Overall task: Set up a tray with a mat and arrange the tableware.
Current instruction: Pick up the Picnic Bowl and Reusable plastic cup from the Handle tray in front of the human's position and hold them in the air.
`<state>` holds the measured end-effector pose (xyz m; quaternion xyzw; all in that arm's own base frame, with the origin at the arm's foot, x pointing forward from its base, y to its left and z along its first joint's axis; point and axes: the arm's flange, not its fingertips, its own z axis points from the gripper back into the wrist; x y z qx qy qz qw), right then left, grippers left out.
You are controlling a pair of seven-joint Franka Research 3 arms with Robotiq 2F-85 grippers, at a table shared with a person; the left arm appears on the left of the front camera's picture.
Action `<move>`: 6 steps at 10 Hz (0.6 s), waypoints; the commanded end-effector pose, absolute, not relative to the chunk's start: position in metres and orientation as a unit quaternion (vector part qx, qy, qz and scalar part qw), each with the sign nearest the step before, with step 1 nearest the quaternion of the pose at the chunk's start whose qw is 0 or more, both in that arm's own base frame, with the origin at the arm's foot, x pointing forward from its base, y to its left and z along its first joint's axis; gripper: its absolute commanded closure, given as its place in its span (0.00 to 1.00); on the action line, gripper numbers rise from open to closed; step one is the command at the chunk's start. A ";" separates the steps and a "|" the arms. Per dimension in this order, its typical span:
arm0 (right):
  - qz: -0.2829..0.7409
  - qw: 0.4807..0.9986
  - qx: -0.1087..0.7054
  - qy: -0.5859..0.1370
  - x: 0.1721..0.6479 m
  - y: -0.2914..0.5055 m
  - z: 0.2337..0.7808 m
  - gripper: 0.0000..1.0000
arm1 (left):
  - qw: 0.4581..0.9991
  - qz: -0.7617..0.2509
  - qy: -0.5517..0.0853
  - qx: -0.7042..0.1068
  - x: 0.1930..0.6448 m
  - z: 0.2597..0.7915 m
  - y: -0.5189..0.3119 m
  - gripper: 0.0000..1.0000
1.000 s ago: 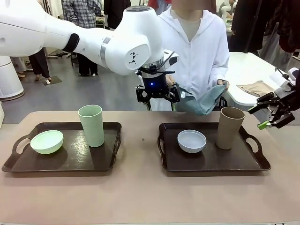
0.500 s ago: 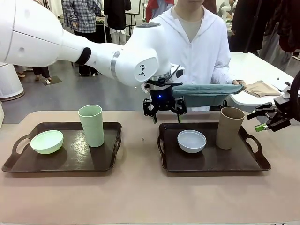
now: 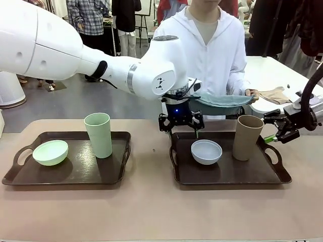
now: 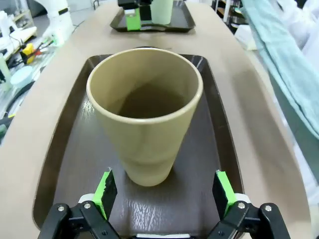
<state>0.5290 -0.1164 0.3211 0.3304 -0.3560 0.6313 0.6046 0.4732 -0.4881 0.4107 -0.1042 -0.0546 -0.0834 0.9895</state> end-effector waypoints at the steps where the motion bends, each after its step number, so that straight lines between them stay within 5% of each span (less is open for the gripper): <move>1: 0.641 0.592 0.314 -0.373 0.525 -0.105 0.312 0.00 | 0.992 -0.055 -0.047 -0.101 0.480 0.413 -0.495 0.00; 6: 0.644 0.573 0.340 -0.376 0.523 -0.082 0.304 0.00 | 0.994 -0.036 -0.042 -0.098 0.492 0.401 -0.503 0.00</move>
